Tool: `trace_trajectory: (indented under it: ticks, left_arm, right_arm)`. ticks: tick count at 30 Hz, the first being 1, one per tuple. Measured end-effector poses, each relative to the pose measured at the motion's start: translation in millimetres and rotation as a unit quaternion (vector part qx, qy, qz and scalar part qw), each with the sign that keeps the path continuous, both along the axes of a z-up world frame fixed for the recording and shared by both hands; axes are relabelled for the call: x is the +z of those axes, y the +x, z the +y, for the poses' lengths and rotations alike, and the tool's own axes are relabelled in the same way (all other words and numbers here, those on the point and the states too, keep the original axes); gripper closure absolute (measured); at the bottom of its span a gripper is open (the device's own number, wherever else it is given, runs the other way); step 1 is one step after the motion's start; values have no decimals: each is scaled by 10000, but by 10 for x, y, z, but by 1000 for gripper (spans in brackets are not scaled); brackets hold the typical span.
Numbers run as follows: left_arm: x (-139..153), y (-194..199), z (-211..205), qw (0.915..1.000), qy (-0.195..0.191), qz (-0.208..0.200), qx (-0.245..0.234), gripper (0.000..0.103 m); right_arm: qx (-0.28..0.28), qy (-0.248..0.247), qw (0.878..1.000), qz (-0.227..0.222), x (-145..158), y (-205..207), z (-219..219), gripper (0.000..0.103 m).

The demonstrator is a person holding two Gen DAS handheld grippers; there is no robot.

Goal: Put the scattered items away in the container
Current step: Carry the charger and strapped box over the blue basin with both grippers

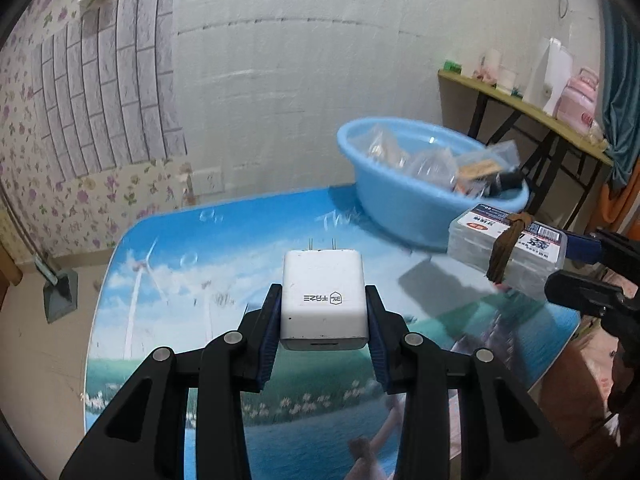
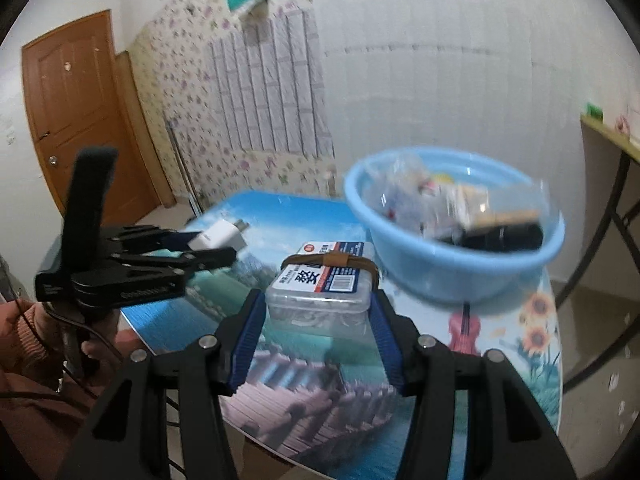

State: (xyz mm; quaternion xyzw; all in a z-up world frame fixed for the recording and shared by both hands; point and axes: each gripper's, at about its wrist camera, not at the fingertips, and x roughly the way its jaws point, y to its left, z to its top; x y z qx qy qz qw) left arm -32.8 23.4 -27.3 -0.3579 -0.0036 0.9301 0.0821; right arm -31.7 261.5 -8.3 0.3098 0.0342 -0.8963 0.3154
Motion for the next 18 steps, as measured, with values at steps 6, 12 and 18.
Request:
trace_trajectory:
  ticks: [6, 12, 18]
  left_arm:
    - [258, -133, 192, 9991, -7, 333, -257, 65]
    - [400, -361, 460, 9976, -17, 446, -530, 65]
    - [477, -628, 771, 9952, -76, 521, -829, 65]
  right_arm:
    - [-132, -212, 9990, 361, 215, 39, 98, 51]
    - [-466, -284, 9973, 495, 307, -158, 262, 51]
    - [-675, -347, 9957, 526, 268, -410, 396, 51]
